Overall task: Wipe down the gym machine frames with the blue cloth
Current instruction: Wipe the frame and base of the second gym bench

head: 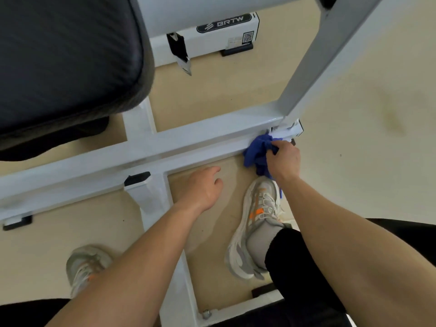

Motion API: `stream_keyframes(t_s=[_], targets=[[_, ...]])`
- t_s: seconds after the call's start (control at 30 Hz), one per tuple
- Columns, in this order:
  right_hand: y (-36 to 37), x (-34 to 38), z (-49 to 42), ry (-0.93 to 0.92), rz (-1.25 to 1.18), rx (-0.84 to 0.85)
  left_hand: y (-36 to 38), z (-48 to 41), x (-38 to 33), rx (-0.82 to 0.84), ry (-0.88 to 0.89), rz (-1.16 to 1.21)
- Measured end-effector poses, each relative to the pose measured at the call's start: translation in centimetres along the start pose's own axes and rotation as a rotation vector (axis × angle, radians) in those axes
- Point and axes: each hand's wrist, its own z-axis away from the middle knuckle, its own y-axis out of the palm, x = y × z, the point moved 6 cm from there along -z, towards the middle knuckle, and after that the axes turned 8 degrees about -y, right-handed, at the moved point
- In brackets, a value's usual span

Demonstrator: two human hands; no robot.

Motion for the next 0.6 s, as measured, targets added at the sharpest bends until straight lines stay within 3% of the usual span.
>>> stream_keyframes(t_s=[0.17,0.33,0.6], targets=[[-2.4,5.6,6.8,-0.156,-0.050,0.008,-2.7,4.7,2.0,-0.062,-0.063,0.168],[-3.8,12.9,14.7,-0.287,-0.104,0.231,-5.1,11.9,2.5,-0.158,-0.085,0.441],[-2.2,19.7,23.1,-0.397,-0.207,0.460,-4.2,20.1,9.2,-0.136,-0.166,0.532]])
